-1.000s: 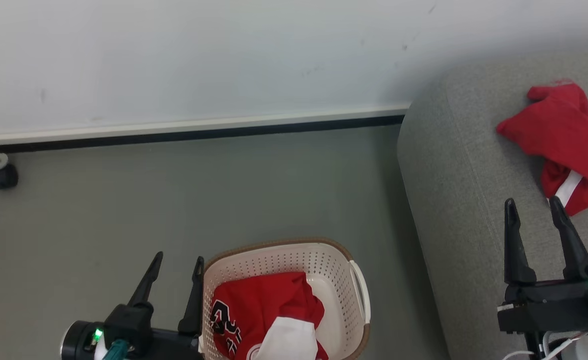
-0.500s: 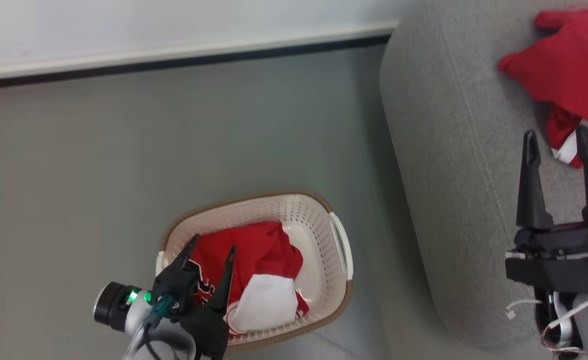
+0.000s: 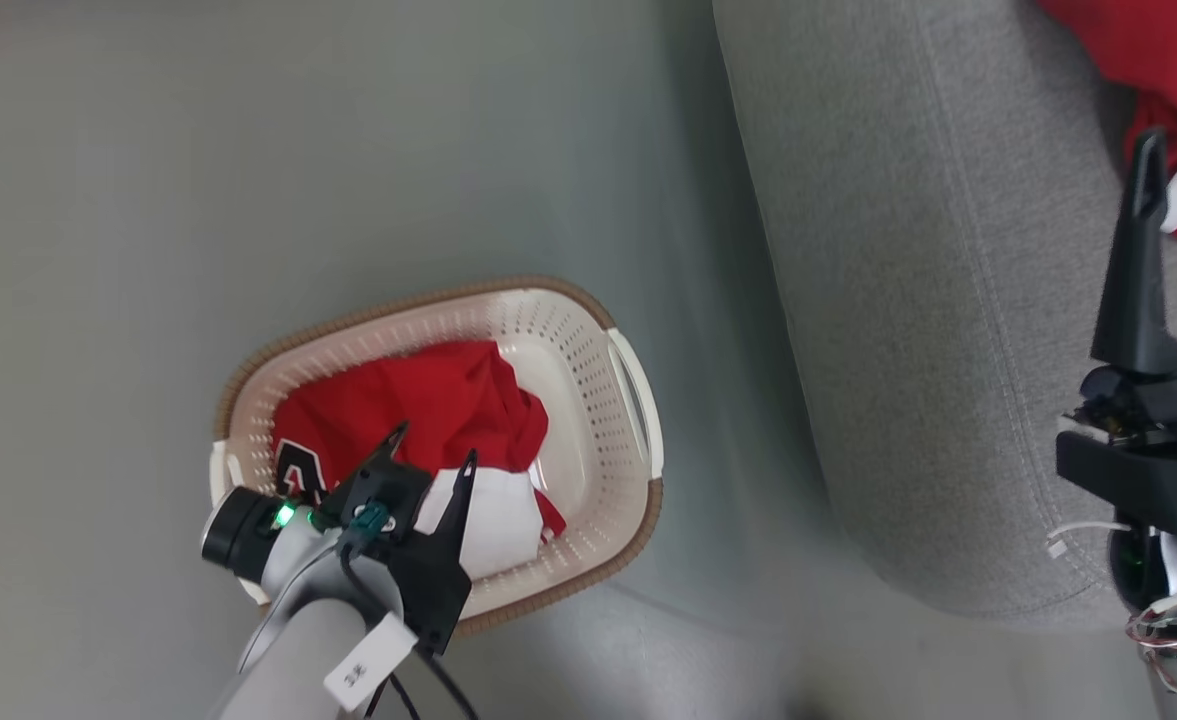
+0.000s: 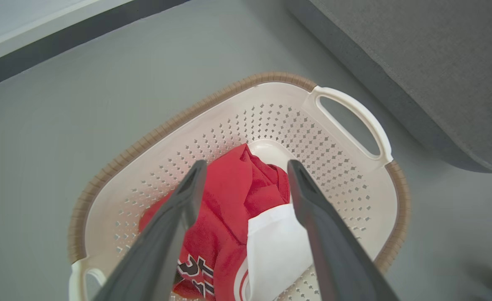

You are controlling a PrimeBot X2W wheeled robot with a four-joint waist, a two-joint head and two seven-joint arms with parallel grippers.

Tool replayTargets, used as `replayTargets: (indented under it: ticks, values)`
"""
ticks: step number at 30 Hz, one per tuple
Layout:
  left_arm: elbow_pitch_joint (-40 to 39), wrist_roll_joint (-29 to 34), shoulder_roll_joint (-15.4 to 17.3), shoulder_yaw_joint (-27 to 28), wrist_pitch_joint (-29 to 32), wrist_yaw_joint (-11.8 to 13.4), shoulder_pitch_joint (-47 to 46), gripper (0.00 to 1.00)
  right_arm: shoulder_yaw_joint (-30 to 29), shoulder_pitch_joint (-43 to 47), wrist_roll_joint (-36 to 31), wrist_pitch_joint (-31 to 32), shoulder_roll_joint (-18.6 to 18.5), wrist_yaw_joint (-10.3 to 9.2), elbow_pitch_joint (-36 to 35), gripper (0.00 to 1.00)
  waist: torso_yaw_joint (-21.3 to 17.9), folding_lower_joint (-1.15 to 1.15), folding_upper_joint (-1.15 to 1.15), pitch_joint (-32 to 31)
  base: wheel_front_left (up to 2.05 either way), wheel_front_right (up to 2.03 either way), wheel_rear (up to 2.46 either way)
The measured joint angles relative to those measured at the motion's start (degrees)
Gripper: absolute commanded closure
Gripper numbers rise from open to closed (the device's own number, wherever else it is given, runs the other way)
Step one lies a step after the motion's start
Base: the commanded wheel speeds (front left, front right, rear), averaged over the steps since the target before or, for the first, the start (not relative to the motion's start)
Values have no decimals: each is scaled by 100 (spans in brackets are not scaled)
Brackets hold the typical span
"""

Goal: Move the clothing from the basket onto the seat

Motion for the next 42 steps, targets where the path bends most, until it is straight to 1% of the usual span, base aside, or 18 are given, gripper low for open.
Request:
replayTargets:
  ticks: [2,3,7,11,18,21,27,31,32,33,34,35,38,42]
  values:
    - [63,7,-18,-26,29,-5,-79,0,-23,-34,-19,0,-7,-1,-62,0,-23,0,0,87,0,0,0]
    - [201,49,-59,-78,88,-49,-241,0,-59,-103,-42,0,-13,-1,-183,0,-65,0,0,264,0,0,0]
    - [423,156,-120,-123,164,-86,-534,0,-51,-249,-154,0,-2,-1,-431,0,-129,0,0,617,0,0,0]
    - [644,158,-121,-104,207,-98,-849,0,10,-435,-213,-1,41,-2,-697,0,-171,0,0,972,0,0,0]
    - [934,176,-102,-36,296,-97,-1365,0,-57,-627,-253,-5,48,-3,-1096,0,-213,-1,0,1584,0,0,0]
    - [1060,202,-74,-25,296,-97,-1585,0,-71,-735,-296,-7,66,-38,-1170,0,-225,0,0,1843,0,0,0]
    - [1369,224,-45,23,294,-80,-1863,0,-62,-893,-341,-7,124,-42,-1213,0,-250,0,0,2271,0,0,0]
    - [1534,236,-36,77,259,11,-2047,0,-53,-977,-354,-7,160,-42,-1194,0,-274,-1,0,2460,0,0,0]
    - [1567,236,-36,90,242,13,-2089,15,-38,-1000,-354,-5,176,-42,-1182,0,-281,-1,0,2492,0,0,0]
    - [1599,236,-37,102,230,14,-2128,50,-19,-1030,-356,-5,191,-42,-1179,0,-289,-1,0,2520,0,0,0]
    - [1634,236,-40,107,222,15,-2161,69,-8,-1055,-371,-5,203,-42,-1178,0,-297,-1,0,2540,0,0,0]
    - [1677,235,-41,108,187,29,-2179,100,3,-1064,-382,-5,209,-42,-1176,0,-306,-1,0,2555,0,0,0]
    - [1772,234,-53,109,107,54,-2220,100,23,-1081,-387,-7,223,-42,-1114,0,-324,-1,0,2574,0,0,0]
    - [1828,200,-160,110,-113,32,-2258,100,37,-1153,-442,-7,222,-41,-979,0,-307,-1,0,2528,0,0,0]
